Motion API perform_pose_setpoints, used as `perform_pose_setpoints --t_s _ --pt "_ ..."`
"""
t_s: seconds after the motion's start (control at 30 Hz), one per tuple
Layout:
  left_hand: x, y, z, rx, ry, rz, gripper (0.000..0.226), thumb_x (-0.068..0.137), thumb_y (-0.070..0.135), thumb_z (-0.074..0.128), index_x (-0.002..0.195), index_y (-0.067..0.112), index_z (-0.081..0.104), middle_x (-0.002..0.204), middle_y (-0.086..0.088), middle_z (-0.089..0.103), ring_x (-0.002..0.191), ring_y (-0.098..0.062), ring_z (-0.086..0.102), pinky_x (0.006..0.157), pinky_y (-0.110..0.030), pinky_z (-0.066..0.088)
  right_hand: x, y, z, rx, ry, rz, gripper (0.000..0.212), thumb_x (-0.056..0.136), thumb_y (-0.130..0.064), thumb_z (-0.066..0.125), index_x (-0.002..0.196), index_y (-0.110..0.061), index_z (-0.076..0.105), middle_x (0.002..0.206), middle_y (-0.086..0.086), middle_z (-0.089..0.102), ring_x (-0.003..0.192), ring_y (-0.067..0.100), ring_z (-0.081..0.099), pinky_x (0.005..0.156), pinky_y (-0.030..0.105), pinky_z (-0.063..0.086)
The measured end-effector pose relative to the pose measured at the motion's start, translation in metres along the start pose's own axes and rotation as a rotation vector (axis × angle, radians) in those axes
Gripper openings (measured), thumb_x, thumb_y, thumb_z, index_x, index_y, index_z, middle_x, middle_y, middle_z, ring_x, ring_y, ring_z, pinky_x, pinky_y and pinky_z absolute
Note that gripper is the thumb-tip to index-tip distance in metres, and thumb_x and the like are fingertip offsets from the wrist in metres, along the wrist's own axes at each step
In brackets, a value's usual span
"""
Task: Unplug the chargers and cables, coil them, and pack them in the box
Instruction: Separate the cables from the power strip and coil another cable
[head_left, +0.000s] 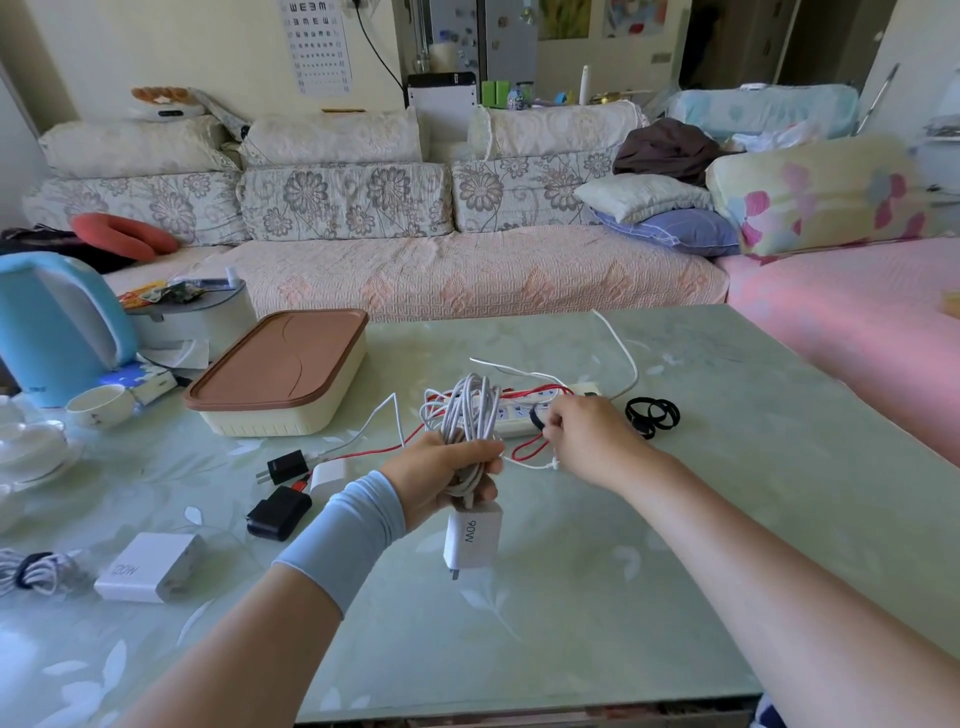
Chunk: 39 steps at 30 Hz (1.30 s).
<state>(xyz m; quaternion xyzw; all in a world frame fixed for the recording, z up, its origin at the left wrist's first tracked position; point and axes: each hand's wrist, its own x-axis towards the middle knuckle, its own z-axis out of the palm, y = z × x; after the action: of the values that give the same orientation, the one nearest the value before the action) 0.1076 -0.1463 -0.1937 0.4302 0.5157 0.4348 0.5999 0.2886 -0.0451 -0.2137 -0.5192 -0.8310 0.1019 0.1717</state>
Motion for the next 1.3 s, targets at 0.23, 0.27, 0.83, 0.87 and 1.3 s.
perform_pose_setpoints --t_s 0.23,0.27,0.83,0.87,1.3 --pt "0.008 0.000 0.005 0.117 0.130 0.046 0.016 0.092 0.014 0.063 0.081 0.006 0.056 0.063 -0.007 0.060 0.049 -0.022 0.059 0.071 -0.045 0.059 -0.029 -0.049 -0.027 0.844 0.198 -0.203 0.013 0.095 -0.009 0.061 0.088 -0.019 0.066 0.062 0.001 0.059 0.043 0.009 0.050 0.047 0.024 0.042" --pt "0.010 -0.002 0.006 0.157 0.148 0.067 0.018 0.092 0.013 0.062 0.077 0.007 0.055 0.060 -0.005 0.058 0.045 -0.019 0.054 0.079 -0.049 0.058 -0.034 -0.056 -0.028 0.935 0.097 -0.212 0.014 0.094 -0.006 0.061 0.087 -0.017 0.067 0.063 0.003 0.058 0.041 0.003 0.047 0.045 0.017 0.038" --pt "0.014 -0.007 0.006 0.031 0.033 0.099 0.050 0.094 0.053 0.037 0.084 0.010 0.062 0.071 -0.013 0.059 0.058 -0.023 0.051 0.058 -0.029 0.039 -0.037 -0.060 -0.022 0.923 -0.059 0.141 0.032 0.083 -0.026 0.077 0.070 0.002 0.065 0.063 0.022 0.066 0.036 0.015 0.035 0.038 0.017 0.026" --pt "0.015 -0.008 0.006 0.094 0.092 0.108 0.056 0.093 0.057 0.033 0.081 0.011 0.063 0.072 -0.015 0.060 0.056 -0.024 0.050 0.058 -0.030 0.040 -0.037 -0.060 -0.022 0.922 -0.066 0.128 0.031 0.084 -0.026 0.076 0.070 0.000 0.065 0.064 0.020 0.067 0.036 0.015 0.036 0.039 0.017 0.027" --pt "0.008 -0.002 0.004 0.135 0.142 0.173 0.058 0.100 0.049 0.025 0.092 0.008 0.065 0.063 -0.015 0.056 0.048 -0.023 0.040 0.047 -0.024 0.033 -0.026 -0.022 -0.029 0.764 -0.352 0.013 0.008 0.088 -0.010 0.071 0.081 -0.011 0.074 0.072 -0.004 0.070 0.060 0.010 0.059 0.066 0.028 0.053"
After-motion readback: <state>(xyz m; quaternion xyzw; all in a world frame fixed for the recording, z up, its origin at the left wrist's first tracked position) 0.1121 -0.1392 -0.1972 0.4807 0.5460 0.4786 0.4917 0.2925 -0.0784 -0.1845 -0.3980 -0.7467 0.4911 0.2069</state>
